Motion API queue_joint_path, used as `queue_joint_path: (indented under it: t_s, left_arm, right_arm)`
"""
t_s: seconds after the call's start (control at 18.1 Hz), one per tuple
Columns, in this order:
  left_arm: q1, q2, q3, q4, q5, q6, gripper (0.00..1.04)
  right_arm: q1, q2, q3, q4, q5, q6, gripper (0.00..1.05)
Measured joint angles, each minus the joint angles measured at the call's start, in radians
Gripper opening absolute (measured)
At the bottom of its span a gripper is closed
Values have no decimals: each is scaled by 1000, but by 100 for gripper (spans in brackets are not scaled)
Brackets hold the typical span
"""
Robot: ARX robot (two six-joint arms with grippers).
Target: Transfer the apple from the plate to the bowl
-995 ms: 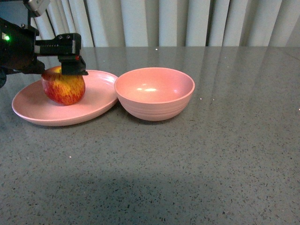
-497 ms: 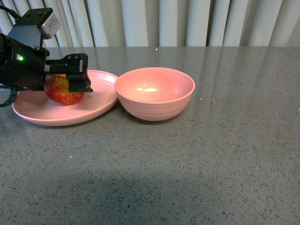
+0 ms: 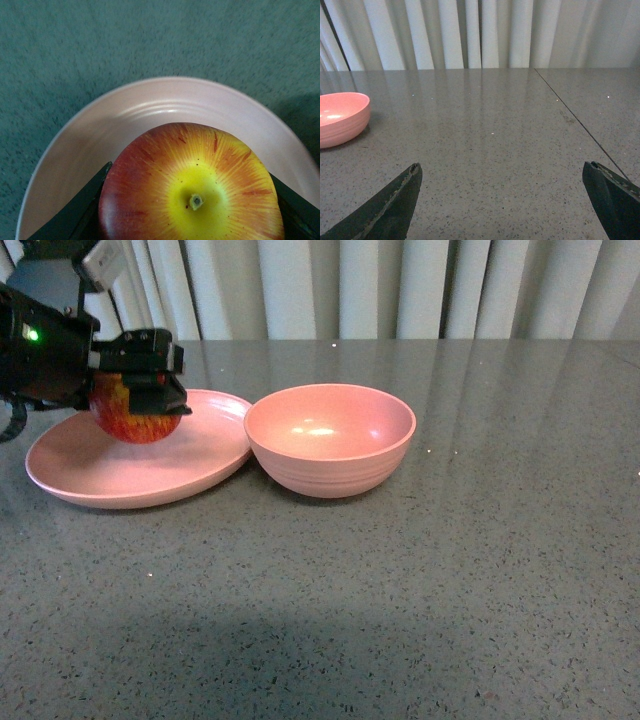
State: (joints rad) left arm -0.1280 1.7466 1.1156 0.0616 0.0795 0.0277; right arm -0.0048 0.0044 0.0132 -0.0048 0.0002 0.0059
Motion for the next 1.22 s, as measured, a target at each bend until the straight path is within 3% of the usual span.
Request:
queue_joint_path:
  t_s: [0.33,0.39,0.55,0.61,1.22]
  left_arm:
    - [-40,-67,53,-21,5,8,70]
    - [-69,-85,73,-31,7,8,70]
    - [-291,-35,139,-62,2,7,70]
    - [-317,1,139,-58,-5,7,69]
    - [-320,93,146,-35,-16,-2,69]
  right_arm:
    - [0,0,0,0,0,0,98]
    - [0,0,0,0,0,0,98]
    - [0,0,0,0,0,0,98]
    - [0,0,0,0,0,0,98]
    - [0,0,0,0,0,0,98]
